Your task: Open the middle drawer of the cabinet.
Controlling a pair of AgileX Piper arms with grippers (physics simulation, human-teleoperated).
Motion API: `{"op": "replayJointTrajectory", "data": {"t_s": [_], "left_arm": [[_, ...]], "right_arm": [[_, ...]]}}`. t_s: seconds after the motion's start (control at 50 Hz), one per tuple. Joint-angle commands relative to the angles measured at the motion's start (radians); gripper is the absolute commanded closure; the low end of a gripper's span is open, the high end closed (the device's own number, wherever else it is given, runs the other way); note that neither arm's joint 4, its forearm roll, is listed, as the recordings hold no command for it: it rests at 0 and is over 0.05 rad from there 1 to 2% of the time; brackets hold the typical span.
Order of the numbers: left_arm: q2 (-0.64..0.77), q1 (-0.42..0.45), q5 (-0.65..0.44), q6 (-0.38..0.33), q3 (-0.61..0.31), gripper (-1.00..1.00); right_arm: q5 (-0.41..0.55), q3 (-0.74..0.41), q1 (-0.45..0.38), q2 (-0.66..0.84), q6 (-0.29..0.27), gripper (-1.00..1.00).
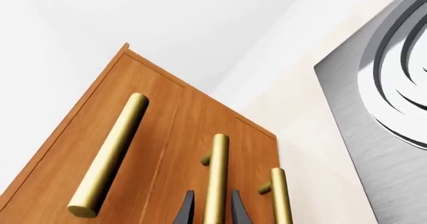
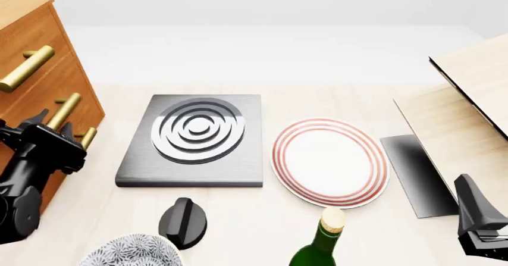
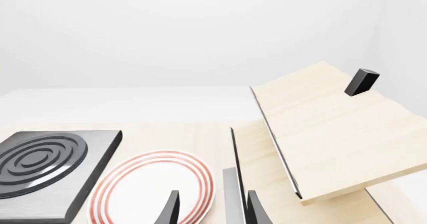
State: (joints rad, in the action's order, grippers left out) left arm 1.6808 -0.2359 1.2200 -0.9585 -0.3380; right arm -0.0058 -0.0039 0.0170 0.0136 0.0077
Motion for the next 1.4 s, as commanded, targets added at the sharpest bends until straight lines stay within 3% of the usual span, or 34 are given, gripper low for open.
{"op": "replayJointTrajectory", "data": {"t_s": [0.02, 0.24, 0.4, 1.4], "left_arm": [[-0.051, 0.033, 0.0, -0.01, 0.074, 1.0], [-0.142, 0.093, 0.0, -0.102, 0.142, 1.0], [-0.115, 0.099, 0.0, -0.119, 0.121, 1.0], [-0.13, 0.201, 0.0, -0.117, 0.133, 1.0]], "right_arm": [[0.0, 0.0, -0.005, -0.003, -0.003, -1.0], [0.0, 0.0, -0.006, -0.003, -0.002, -1.0], [0.0, 0.0, -0.005, -0.003, -0.003, -1.0], [0.0, 0.0, -0.005, -0.003, -0.003, -1.0]]}}
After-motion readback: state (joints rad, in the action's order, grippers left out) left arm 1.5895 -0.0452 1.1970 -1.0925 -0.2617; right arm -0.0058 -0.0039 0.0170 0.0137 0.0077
